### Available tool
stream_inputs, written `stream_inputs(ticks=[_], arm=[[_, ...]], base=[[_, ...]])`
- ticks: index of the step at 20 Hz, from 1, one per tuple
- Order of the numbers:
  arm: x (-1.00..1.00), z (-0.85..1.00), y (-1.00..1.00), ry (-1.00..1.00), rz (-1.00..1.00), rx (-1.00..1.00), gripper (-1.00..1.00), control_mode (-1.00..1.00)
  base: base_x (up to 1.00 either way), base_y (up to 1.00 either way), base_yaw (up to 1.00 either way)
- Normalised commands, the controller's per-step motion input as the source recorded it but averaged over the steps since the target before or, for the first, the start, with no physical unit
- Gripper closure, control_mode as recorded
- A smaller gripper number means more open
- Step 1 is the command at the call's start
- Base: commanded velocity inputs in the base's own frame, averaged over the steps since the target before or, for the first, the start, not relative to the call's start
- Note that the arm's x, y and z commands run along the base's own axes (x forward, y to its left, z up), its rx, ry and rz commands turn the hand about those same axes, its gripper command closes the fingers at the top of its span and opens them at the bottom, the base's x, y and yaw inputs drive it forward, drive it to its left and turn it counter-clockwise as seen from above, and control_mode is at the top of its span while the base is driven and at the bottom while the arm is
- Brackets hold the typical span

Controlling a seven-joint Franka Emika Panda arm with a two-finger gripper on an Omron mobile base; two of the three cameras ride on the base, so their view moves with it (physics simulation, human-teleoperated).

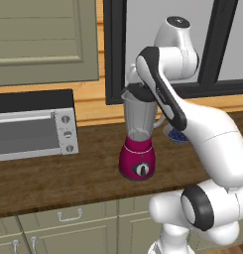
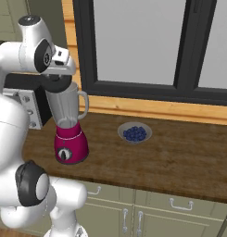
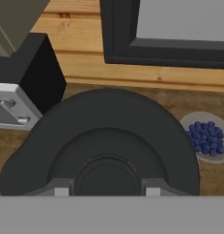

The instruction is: Close the lid blender by securely placing the lid on top.

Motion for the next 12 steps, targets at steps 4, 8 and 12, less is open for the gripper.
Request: stream_inputs(ticks=[4, 8, 12], arm=[[0.22, -0.02, 0.03, 0.0, 0.0, -0.01, 1.0, -1.0], [0.17, -0.05, 0.03, 0.0, 0.0, -0.02, 1.0, -1.0], [0.14, -0.11, 0.04, 0.0, 0.0, -0.03, 1.0, -1.0]], base=[[0.0, 0.0, 0.0], [0.0, 0.0, 0.0], [0.0, 0.0, 0.0]])
